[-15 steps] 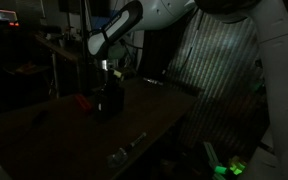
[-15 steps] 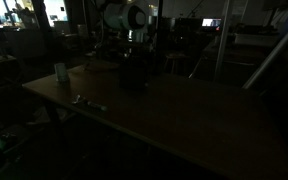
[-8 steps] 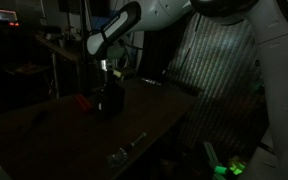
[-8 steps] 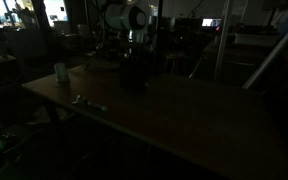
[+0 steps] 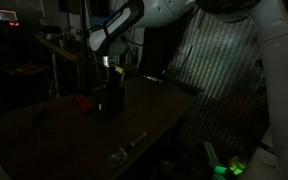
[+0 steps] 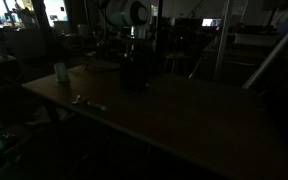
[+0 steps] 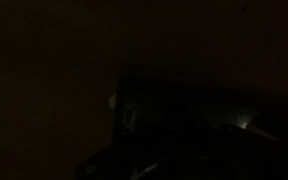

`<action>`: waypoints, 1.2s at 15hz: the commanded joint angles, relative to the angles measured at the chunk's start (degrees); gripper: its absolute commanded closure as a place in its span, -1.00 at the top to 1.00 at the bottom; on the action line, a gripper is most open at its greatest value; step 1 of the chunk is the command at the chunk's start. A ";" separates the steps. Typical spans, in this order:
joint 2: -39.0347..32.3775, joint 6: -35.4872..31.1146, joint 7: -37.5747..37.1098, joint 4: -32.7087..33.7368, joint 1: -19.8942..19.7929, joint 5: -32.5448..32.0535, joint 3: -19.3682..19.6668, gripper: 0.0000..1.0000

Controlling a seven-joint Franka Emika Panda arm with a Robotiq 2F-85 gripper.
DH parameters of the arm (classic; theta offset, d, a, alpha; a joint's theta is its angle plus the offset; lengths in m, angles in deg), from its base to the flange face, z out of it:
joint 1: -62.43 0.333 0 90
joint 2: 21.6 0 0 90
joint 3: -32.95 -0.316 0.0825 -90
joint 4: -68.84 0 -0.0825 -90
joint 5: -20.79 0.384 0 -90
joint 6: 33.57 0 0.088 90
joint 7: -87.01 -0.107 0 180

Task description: Put the white towel into the basket

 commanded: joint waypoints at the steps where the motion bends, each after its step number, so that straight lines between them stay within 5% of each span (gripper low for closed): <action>1: 5.09 -1.49 -0.40 -2.88 -0.38 -1.59 0.53 -1.00; 13: 19.64 -9.80 -2.70 -12.54 -1.49 0.75 1.77 -1.00; 14: 21.65 -11.30 -2.55 -14.59 -1.63 1.90 1.59 -0.48; 15: 23.13 -12.37 -2.39 -16.03 -1.67 2.85 1.53 -0.45; 16: 18.13 -9.11 -2.03 -10.80 -1.28 1.17 1.84 -0.83; 18: 20.57 -10.15 -2.08 -13.14 -1.17 1.76 1.95 -0.51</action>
